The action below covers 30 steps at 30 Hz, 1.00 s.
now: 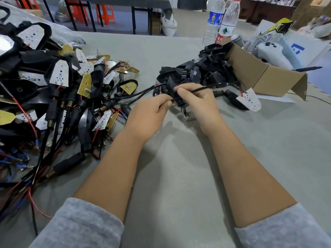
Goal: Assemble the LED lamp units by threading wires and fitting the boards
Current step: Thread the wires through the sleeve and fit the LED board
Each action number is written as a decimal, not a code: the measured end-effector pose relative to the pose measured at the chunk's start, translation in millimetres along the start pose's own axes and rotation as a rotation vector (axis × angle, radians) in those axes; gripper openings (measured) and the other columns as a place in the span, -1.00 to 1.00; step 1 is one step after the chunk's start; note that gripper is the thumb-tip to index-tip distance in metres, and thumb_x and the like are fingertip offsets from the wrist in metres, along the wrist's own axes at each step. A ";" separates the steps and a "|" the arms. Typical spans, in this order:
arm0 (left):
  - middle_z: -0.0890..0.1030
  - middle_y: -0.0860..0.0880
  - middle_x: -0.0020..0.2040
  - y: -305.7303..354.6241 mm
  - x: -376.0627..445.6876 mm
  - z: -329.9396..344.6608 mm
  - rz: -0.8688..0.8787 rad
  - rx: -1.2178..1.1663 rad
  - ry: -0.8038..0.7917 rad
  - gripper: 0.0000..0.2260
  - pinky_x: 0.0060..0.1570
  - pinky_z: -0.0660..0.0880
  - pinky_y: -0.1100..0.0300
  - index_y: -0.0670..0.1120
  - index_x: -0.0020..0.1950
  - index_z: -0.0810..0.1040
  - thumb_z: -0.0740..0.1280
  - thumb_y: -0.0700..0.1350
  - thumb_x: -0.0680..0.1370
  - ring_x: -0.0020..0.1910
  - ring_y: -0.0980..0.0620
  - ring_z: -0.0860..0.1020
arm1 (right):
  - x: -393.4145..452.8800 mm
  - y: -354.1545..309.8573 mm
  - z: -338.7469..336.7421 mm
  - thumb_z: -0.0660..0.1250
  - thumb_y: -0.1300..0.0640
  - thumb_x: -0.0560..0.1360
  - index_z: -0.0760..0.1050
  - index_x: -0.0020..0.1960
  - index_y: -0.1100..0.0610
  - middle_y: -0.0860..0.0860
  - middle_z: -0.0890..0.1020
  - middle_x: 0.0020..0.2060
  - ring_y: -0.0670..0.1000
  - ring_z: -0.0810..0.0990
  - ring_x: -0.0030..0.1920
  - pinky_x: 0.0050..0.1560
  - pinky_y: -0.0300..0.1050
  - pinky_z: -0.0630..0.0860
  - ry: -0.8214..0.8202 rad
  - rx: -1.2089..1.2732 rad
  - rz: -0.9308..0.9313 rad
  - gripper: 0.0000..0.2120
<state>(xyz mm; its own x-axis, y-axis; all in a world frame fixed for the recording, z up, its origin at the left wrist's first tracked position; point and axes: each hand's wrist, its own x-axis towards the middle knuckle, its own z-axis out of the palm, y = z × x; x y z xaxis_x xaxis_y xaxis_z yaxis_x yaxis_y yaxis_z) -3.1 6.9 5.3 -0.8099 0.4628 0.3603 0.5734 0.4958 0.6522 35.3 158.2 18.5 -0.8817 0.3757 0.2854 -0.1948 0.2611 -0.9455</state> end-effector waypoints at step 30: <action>0.52 0.22 0.13 1.6 4.4 -1.6 -0.172 -0.505 0.089 -0.66 -0.08 0.40 0.57 0.02 0.37 0.40 0.18 -0.24 0.62 0.08 0.44 0.48 | -10.3 -12.3 13.0 0.04 -0.01 0.69 0.60 0.10 0.14 0.11 0.68 -0.15 0.06 0.65 -0.13 -0.07 -0.06 0.61 -0.215 0.355 0.175 -0.61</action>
<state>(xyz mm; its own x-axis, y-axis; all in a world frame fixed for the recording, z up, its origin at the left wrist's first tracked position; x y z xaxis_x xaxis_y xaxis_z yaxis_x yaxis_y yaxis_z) -6.0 8.5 9.0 -0.9067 0.3312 0.2612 0.3192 0.1339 0.9382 41.3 139.6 25.1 -0.9766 0.1836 0.1124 -0.1368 -0.1258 -0.9826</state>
